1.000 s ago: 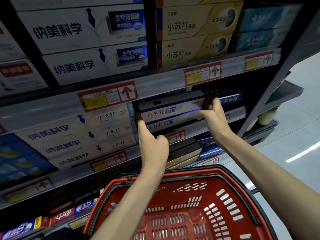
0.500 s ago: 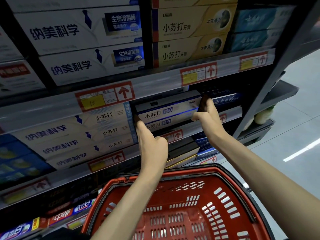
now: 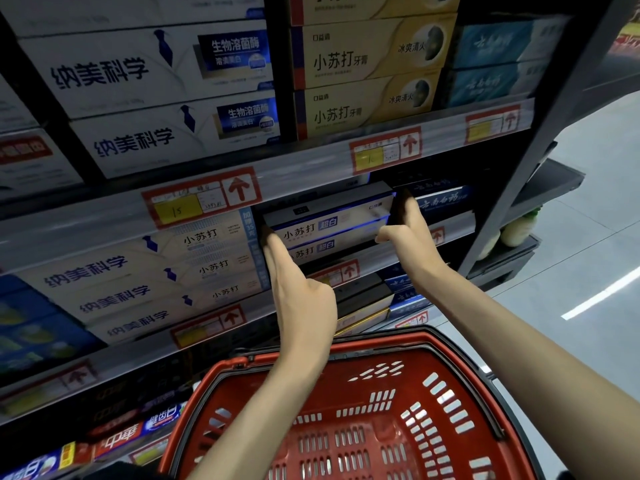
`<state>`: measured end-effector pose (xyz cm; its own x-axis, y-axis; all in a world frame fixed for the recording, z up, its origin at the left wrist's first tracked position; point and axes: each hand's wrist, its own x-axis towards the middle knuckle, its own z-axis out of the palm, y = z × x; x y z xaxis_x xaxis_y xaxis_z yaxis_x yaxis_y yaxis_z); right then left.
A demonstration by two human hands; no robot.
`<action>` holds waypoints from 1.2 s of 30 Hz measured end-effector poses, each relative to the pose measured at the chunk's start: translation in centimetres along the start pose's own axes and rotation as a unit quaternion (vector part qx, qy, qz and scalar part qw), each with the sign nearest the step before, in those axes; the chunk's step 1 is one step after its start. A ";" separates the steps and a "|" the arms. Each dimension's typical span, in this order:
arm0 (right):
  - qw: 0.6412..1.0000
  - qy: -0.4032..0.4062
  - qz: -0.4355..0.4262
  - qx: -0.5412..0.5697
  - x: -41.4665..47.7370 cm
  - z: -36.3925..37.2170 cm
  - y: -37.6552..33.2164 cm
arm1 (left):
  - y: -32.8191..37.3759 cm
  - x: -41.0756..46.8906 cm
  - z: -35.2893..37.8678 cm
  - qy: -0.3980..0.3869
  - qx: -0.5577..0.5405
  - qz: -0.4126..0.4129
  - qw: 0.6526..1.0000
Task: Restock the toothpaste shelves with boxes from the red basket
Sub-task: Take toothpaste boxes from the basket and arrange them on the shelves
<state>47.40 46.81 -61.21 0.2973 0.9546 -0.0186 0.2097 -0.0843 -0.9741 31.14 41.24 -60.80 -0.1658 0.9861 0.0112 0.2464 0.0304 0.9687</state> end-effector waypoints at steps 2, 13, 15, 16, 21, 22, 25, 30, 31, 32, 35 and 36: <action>1.000 0.007 0.000 -0.006 -0.4 -0.4 -0.1 | -0.1 -0.6 -0.4 -0.001 -0.014 0.013 1.000; 0.994 0.024 0.034 -0.106 -7.4 -3.0 0.0 | -3.5 -6.5 -2.8 -0.174 -0.041 -0.092 0.980; 0.992 0.014 0.120 -0.027 -9.1 -3.4 0.2 | -4.4 -7.1 -3.0 -0.198 -0.043 -0.156 0.967; 0.983 -0.001 0.181 0.036 -10.1 -3.5 0.1 | -4.9 -7.4 -3.2 -0.204 -0.040 -0.187 0.960; 0.933 -0.073 0.332 0.117 -12.9 -4.8 0.3 | -6.2 -7.7 -4.1 -0.207 -0.103 -0.316 0.920; 0.933 -0.072 0.331 0.117 -13.2 -4.9 0.3 | -6.2 -7.6 -4.3 -0.205 -0.115 -0.327 0.915; 0.932 -0.077 0.333 0.120 -13.9 -5.2 0.5 | -6.6 -7.3 -4.9 -0.204 -0.138 -0.331 0.911; 0.931 -0.084 0.340 0.105 -14.4 -5.3 1.0 | -8.3 -6.8 -4.1 -0.214 -0.117 -0.322 0.915; 0.931 -0.084 0.340 0.100 -14.4 -5.3 1.1 | -9.2 -6.8 -3.8 -0.219 -0.097 -0.317 0.918; 0.933 -0.087 0.338 0.094 -14.6 -5.2 1.1 | -10.5 -6.7 -3.3 -0.224 -0.069 -0.311 0.921; 0.935 -0.094 0.333 0.082 -14.9 -5.3 1.3 | -15.9 -6.7 -2.1 -0.276 0.064 -0.273 0.919; 0.936 -0.094 0.330 0.078 -15.0 -5.3 1.4 | -18.2 -6.9 -1.8 -0.302 0.111 -0.258 0.911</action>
<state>48.14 30.92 -61.11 0.1418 0.7435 -0.6535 -0.1048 -0.6452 -0.7568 26.08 33.56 -78.01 0.2242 0.7395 -0.6348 0.4832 0.4813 0.7313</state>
